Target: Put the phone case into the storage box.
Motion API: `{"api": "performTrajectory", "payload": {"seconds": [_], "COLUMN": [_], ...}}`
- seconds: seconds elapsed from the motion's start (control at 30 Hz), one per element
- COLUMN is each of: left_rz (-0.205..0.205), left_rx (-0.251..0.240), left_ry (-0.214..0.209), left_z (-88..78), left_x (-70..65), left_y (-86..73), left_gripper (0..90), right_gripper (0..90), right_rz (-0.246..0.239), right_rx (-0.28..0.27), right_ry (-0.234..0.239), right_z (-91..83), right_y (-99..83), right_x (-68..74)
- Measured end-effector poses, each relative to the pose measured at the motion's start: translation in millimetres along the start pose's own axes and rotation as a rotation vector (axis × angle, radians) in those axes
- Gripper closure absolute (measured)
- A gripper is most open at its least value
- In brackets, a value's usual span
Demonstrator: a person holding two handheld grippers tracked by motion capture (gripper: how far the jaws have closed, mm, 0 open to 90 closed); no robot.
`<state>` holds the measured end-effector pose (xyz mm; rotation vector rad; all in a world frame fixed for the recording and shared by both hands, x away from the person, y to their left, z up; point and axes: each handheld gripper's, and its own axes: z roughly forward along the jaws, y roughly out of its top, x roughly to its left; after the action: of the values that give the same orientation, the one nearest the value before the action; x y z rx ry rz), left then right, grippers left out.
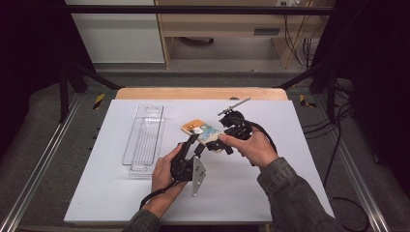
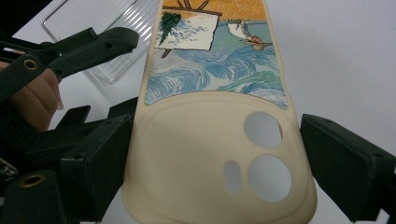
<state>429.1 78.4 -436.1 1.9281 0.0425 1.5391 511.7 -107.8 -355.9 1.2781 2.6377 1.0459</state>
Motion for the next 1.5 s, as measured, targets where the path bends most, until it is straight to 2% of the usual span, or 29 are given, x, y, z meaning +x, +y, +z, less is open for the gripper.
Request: {"api": "performTrajectory", "payload": {"seconds": [0.2,0.63,1.2,1.5], "left_rz": [0.016,0.03,0.056,0.065], "left_rx": [0.007,0.007,0.015,0.019], "left_ry": [-0.013,-0.001,-0.003,-0.006], "left_z": [1.8,0.5,-1.6,-2.8], "left_x": [1.2,3.4,1.9,2.4], "left_y": [0.8,2.8,6.2,6.8], "left_gripper": [58.1,66.7,72.6,75.8], "right_gripper": [11.7,11.6,11.1,10.6], "right_rz": [0.004,0.019,-0.007,0.014], "right_rx": [-0.007,-0.014,-0.019,-0.034], "right_ry": [0.008,0.021,0.021,0.043], "right_z": [-0.3,-2.7,-3.7,-4.9], "right_y": [1.8,3.9,2.9,3.1], "right_x": [1.0,2.0,3.0,1.6]}}
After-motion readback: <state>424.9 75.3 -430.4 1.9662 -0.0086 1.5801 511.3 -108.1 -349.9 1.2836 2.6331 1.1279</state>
